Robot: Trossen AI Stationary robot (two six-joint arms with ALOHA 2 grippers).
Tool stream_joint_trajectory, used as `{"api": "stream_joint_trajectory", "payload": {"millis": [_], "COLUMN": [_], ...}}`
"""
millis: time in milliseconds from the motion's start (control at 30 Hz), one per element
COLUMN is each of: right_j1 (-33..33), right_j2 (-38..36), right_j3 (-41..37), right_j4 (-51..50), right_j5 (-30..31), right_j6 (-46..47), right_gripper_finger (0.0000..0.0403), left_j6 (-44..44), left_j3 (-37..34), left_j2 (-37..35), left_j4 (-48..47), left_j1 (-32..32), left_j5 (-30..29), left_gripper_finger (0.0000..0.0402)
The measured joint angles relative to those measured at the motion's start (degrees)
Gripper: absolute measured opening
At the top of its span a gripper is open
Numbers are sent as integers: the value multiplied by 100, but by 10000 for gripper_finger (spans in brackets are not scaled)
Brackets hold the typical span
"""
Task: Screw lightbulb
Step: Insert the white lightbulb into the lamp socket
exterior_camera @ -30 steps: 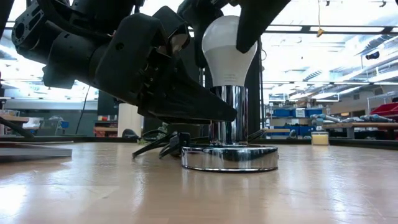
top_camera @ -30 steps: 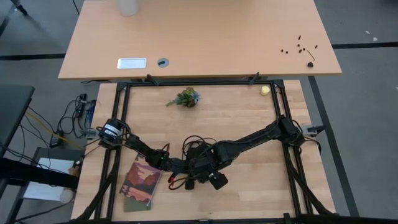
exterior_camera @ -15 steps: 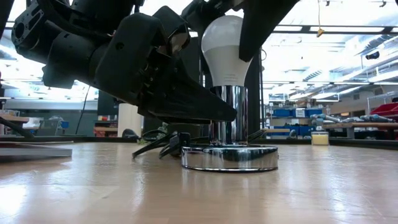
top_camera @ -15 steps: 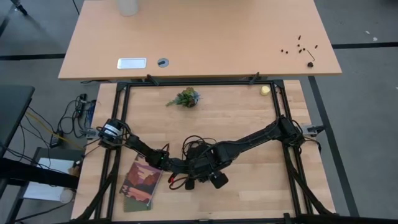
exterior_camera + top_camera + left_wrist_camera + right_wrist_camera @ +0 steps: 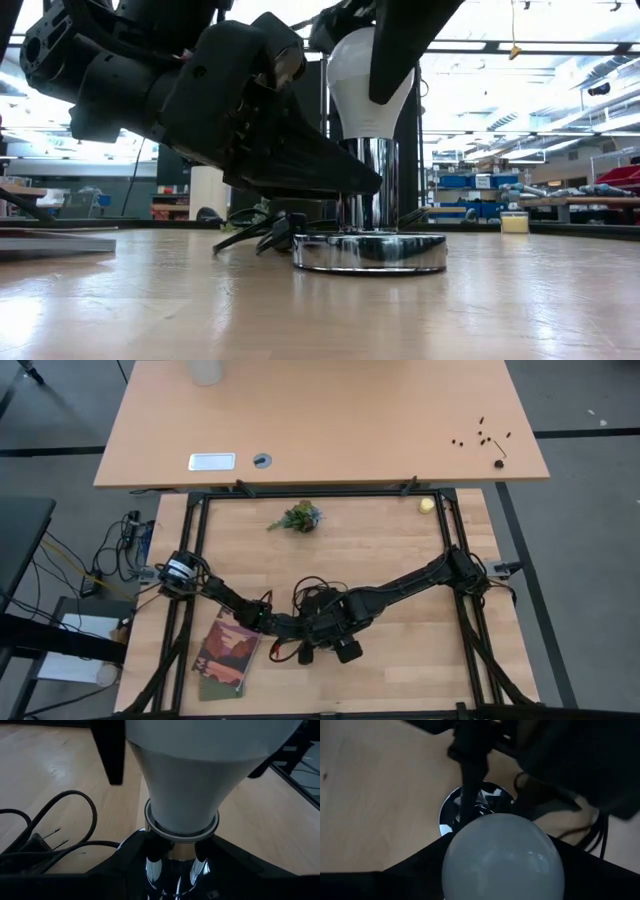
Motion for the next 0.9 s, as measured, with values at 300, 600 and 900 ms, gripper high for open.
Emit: {"api": "stream_joint_trajectory", "payload": {"millis": [300, 600, 900], "right_j1": [-4, -50, -72], "right_j2": [0, 0, 0], "right_j3": [0, -2, -7], "right_j4": [-112, -58, 87], "right_j5": [325, 415, 318], "right_j6": [2393, 4680, 4608], "right_gripper_finger": [285, 286, 297], "left_j6": [-311, -487, -453], "left_j3": [-15, -15, -13], "left_j2": [2, 4, 4], "left_j4": [188, 239, 258], "left_j1": [0, -4, -6], "left_j5": [-358, -536, -604], "left_gripper_finger": [188, 188, 188]}}
